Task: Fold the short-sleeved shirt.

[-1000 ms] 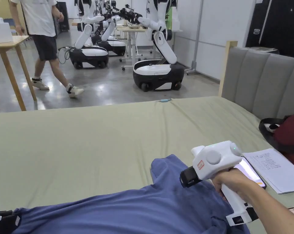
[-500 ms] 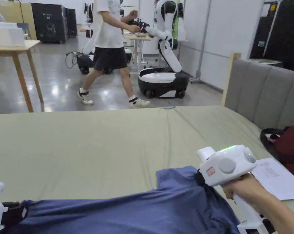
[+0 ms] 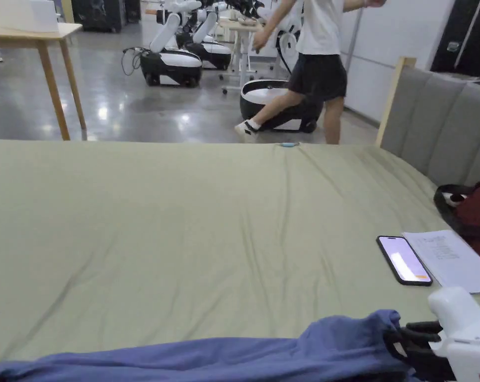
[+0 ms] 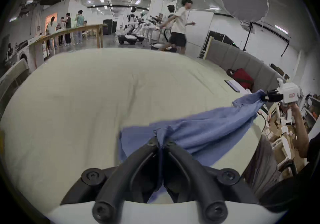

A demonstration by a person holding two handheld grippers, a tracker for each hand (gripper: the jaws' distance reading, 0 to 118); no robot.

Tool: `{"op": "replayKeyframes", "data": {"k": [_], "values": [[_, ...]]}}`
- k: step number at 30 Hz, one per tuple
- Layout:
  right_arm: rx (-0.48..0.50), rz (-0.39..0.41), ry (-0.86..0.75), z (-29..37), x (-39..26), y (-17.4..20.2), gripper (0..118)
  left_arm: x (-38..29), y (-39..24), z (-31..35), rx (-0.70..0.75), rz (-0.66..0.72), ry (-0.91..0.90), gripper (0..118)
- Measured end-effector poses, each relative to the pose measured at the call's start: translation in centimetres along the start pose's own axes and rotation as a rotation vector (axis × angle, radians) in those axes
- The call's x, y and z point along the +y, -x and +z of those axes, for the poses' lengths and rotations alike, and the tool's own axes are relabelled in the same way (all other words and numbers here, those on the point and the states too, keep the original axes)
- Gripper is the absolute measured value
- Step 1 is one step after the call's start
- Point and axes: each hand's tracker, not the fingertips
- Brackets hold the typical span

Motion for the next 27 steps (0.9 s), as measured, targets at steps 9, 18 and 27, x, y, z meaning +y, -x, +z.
{"op": "replayKeyframes", "data": {"k": [9, 18, 27], "values": [[-0.035, -0.066, 0.157, -6.1, -4.4, -0.9, 1, -3.5, 0.8, -2.9, 0.010, 0.064, 0.087, 0], [-0.103, -0.007, -0.120, 0.9, -4.3, 0.0, 118, -2.3, 0.5, 1.4, -0.064, 0.181, -0.062, 118], [-0.186, -0.163, -0.569, 15.7, -4.4, 6.1, 107, -2.1, -1.5, 13.5, 0.048, 0.188, -0.388, 100]]}}
